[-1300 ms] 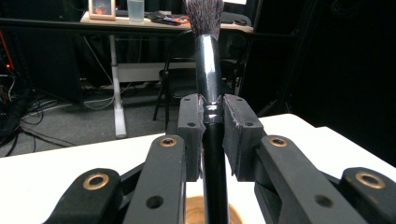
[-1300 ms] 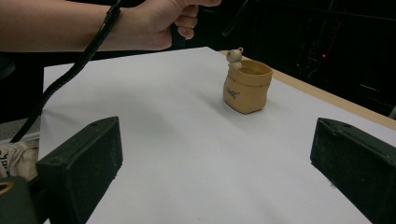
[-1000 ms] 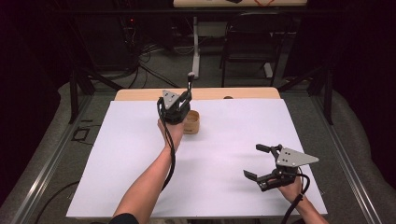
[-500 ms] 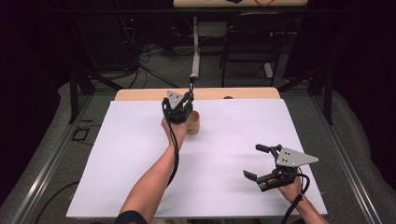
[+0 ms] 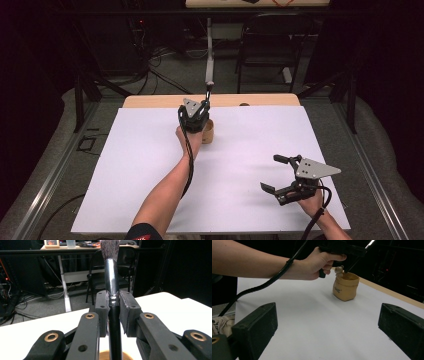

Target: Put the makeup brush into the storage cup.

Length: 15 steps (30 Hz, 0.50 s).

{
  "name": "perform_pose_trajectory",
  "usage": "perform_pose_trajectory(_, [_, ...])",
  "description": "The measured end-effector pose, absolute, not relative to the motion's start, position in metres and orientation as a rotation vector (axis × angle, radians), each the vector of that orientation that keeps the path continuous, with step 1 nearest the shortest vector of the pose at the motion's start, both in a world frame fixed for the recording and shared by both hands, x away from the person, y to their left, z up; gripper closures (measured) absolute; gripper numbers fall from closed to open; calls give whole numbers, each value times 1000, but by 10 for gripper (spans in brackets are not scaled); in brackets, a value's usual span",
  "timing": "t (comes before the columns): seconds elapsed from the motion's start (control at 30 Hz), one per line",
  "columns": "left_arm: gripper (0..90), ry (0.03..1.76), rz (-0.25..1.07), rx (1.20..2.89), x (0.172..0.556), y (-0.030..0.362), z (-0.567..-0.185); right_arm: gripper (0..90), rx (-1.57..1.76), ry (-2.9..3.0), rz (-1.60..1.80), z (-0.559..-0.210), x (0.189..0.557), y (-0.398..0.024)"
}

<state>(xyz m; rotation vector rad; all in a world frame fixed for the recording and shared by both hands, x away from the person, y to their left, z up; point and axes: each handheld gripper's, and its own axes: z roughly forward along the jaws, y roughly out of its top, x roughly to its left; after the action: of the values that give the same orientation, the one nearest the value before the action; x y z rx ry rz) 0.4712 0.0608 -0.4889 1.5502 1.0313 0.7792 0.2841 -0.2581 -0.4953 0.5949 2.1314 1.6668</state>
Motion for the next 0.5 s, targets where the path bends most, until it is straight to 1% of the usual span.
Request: perform_pose_trajectory(0.5, [774,1039,787,1566,476,56,-495,20,596,2136,1667,-496,284,-258])
